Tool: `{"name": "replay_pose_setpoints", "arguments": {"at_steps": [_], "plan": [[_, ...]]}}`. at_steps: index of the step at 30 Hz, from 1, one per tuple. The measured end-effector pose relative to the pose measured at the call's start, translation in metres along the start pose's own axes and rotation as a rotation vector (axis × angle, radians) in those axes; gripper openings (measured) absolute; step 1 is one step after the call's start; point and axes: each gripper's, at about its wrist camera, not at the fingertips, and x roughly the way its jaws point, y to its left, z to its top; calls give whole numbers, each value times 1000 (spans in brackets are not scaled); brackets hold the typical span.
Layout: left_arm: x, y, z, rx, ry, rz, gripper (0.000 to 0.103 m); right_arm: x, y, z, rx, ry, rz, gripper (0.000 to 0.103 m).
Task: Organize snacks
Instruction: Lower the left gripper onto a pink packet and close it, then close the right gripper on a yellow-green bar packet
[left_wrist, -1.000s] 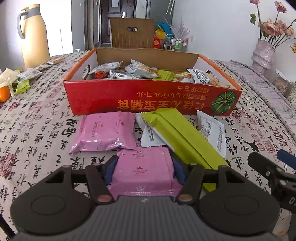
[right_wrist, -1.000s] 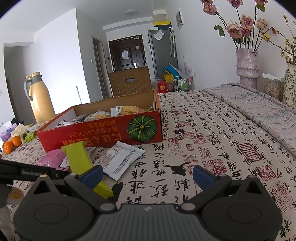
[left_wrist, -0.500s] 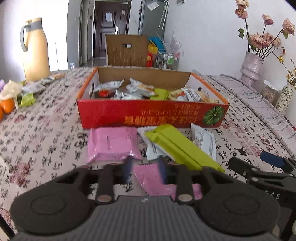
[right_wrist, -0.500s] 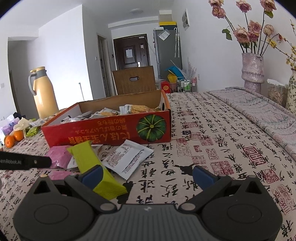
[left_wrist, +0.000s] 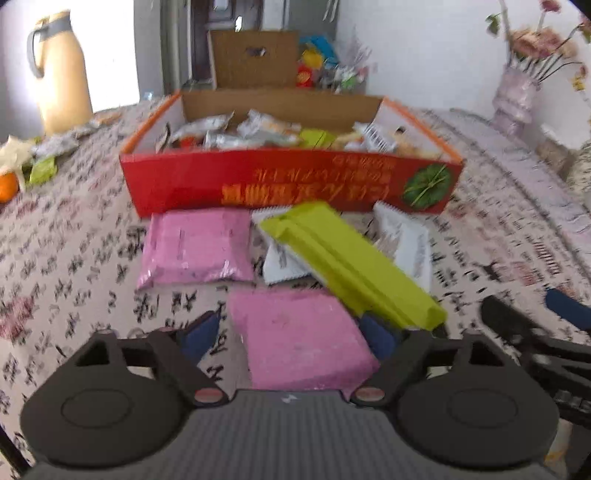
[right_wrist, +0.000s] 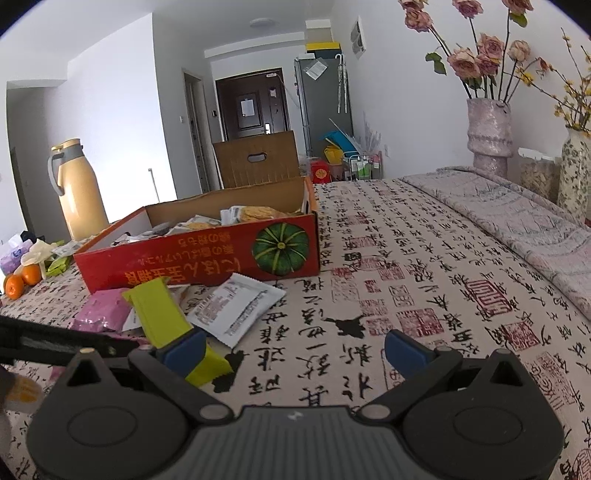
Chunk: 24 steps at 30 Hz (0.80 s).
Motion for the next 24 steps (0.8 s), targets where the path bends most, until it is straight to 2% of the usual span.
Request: {"name": "replay_pose_setpoints", "arguments": {"at_steps": [3,9,15,20,24], "plan": [[1,2,-2,-1,-2,4,64,0,-3,-2,8,1,2,103],[-11,6,-4,14,-55,-12,63,2,0,-3,3,8,14,103],[-37,16,-4,27,-141,-29,63,5,14,-2,-32,15,27,103],[-50,32,2,2,-196,-36,63,13,34,3,-91,28,64,103],[-50,42,5,-15,-211,-35,63,26,59,9,-181,40,99,103]]}}
